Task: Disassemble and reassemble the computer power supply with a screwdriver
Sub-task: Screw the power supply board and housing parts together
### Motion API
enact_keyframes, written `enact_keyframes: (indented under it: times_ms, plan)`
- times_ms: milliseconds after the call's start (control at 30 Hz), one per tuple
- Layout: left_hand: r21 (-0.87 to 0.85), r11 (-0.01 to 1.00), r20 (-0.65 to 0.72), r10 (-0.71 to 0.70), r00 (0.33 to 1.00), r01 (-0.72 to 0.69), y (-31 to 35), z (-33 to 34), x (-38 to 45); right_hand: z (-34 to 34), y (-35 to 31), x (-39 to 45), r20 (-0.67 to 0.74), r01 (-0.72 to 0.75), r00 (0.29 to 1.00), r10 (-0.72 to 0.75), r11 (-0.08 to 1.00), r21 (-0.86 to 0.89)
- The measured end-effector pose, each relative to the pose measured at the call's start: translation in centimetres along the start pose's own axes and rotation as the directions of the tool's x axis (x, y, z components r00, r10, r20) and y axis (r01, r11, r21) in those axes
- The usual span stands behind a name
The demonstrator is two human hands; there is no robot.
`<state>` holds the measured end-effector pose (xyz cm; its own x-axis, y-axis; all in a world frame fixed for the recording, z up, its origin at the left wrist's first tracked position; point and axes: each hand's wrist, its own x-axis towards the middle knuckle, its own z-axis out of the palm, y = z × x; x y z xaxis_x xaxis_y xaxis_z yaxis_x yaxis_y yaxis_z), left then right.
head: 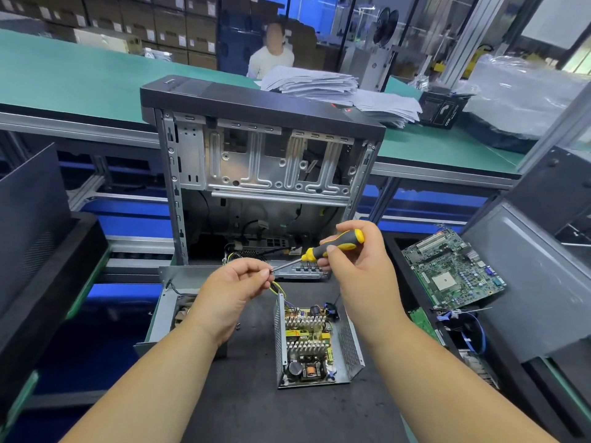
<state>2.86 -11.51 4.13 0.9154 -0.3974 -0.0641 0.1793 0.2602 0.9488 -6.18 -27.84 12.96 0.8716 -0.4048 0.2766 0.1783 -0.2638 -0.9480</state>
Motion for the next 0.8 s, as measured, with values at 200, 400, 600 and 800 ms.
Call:
enact_keyframes:
  times_ms: [200,400,600,800]
  plan:
    - [0.13,0.986,0.033,0.096,0.995,-0.1,-0.1,1.3,-0.1,-1.6,0.7,0.6,-0.039,-0.028,0.999,0.029,0.999,0.025]
    - [0.447,0.887,-0.091,-0.078,0.993,0.111,-1.4,3.2,0.0,-4.0,1.5,1.4,-0.032,-0.046,0.998,0.047,0.998,0.046]
    - [0.881,0.305,-0.276,-0.29,0.916,0.362,-4.9,4.2,-0.9,-8.0,3.2,2.2,-0.041,-0.086,0.995,0.09,0.993,0.078]
    - [0.904,0.193,-0.343,-0.204,0.917,0.381,-5.1,6.1,-1.8,-11.5,5.2,2.9,-0.001,-0.121,0.993,0.122,0.989,0.088]
